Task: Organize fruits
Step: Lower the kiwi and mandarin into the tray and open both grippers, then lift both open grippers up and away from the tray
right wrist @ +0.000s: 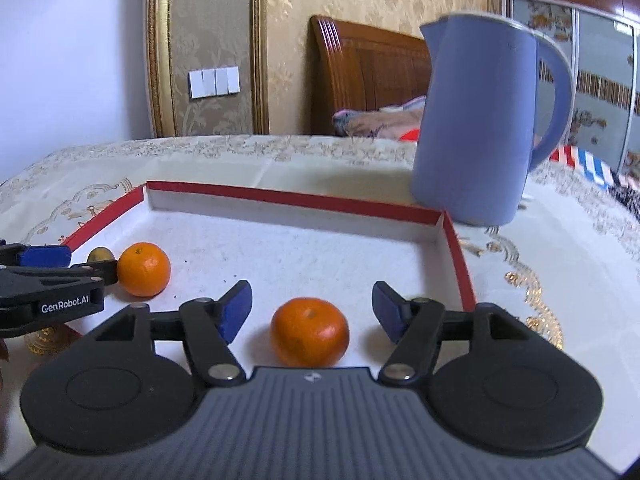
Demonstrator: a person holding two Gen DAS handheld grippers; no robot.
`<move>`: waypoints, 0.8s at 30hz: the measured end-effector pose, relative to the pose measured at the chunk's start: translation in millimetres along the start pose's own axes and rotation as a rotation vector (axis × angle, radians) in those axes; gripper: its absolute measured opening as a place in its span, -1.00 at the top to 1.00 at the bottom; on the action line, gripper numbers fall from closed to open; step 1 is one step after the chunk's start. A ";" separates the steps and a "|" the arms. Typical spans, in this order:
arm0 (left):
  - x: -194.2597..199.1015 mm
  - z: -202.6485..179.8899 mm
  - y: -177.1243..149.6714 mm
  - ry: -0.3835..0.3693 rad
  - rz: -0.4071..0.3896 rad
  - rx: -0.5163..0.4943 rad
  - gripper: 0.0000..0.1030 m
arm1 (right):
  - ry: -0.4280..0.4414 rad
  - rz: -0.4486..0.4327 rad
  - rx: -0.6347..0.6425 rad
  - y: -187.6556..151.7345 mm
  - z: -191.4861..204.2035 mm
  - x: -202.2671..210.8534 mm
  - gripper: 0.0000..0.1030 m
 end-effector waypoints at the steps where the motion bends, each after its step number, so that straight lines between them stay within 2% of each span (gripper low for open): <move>1: 1.2 0.0 -0.3 0.002 -0.003 -0.003 -0.04 | 0.003 0.002 -0.001 -0.5 0.3 0.6 -0.26; 5: 10.6 1.0 -1.0 0.010 -0.034 -0.003 -0.09 | 0.005 -0.013 -0.024 -1.5 -3.4 4.6 -0.30; 8: 19.9 5.0 -2.7 0.001 -0.052 0.015 -0.10 | -0.003 -0.050 -0.062 -0.3 -9.9 11.4 -0.55; 18: 53.9 16.4 -23.2 -0.022 -0.065 0.070 -0.11 | 0.008 -0.057 -0.111 -10.2 -18.1 26.4 -0.55; 19: 57.5 18.1 -25.2 -0.022 -0.071 0.076 -0.20 | 0.016 -0.054 -0.116 -12.5 -18.6 29.1 -0.55; 20: 60.9 20.5 -26.4 -0.020 -0.077 0.084 -0.40 | 0.024 -0.055 -0.124 -15.1 -19.3 32.6 -0.55; 24: 71.3 30.8 -30.3 -0.026 -0.096 0.131 -0.45 | 0.033 -0.064 -0.159 -24.4 -26.0 47.5 -0.60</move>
Point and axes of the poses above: each gripper's, at about its wrist camera, not at the fingertips, and x roughly against the way its jaws point, z to its left, y to its top, the point moved 5 cm from there along -x, roughly the way its jaws point, and after that the axes turned 2 degrees about -y, right-handed, at the moved point
